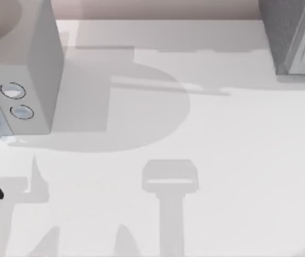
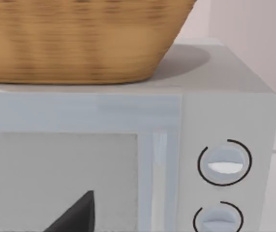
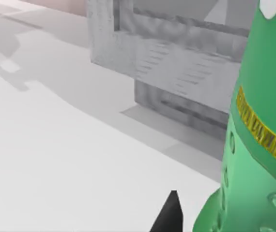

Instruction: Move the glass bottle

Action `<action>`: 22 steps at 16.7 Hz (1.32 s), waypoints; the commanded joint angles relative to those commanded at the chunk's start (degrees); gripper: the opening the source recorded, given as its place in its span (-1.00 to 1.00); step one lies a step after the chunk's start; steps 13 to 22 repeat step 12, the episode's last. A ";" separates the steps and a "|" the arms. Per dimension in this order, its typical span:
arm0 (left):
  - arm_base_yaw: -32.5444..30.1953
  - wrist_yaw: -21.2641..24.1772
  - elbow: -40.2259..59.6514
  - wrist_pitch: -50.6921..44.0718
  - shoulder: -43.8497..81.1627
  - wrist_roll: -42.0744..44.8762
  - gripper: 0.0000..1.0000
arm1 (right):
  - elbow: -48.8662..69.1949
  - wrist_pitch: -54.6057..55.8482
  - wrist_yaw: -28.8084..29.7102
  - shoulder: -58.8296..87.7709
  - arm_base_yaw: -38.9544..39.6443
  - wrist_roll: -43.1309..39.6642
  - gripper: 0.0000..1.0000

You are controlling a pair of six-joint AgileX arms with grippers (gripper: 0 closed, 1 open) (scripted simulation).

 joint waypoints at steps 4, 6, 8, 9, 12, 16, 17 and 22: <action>0.00 0.00 0.00 0.00 0.00 0.00 1.00 | 0.00 0.00 0.00 0.00 0.00 0.00 0.66; 0.00 0.00 0.00 0.00 0.00 0.00 1.00 | 0.00 0.00 0.00 0.00 0.00 0.00 0.96; 0.00 0.00 0.00 0.00 0.00 0.00 1.00 | 0.00 0.00 0.00 0.00 0.00 0.00 1.00; 0.00 0.00 0.00 0.00 0.00 0.00 1.00 | 0.00 0.00 0.00 0.00 0.00 0.00 1.00; 0.00 0.00 0.00 0.00 0.00 0.00 1.00 | 0.00 0.00 0.00 0.00 0.00 0.00 1.00; 0.00 0.00 0.00 0.00 0.00 0.00 1.00 | 0.00 0.00 0.00 0.00 0.00 0.00 1.00; 0.00 0.00 0.00 0.00 0.00 0.00 1.00 | 0.00 0.00 0.00 0.00 0.00 0.00 1.00; 0.00 0.00 0.00 0.00 0.00 0.00 1.00 | 0.00 0.00 0.00 0.00 0.00 0.00 1.00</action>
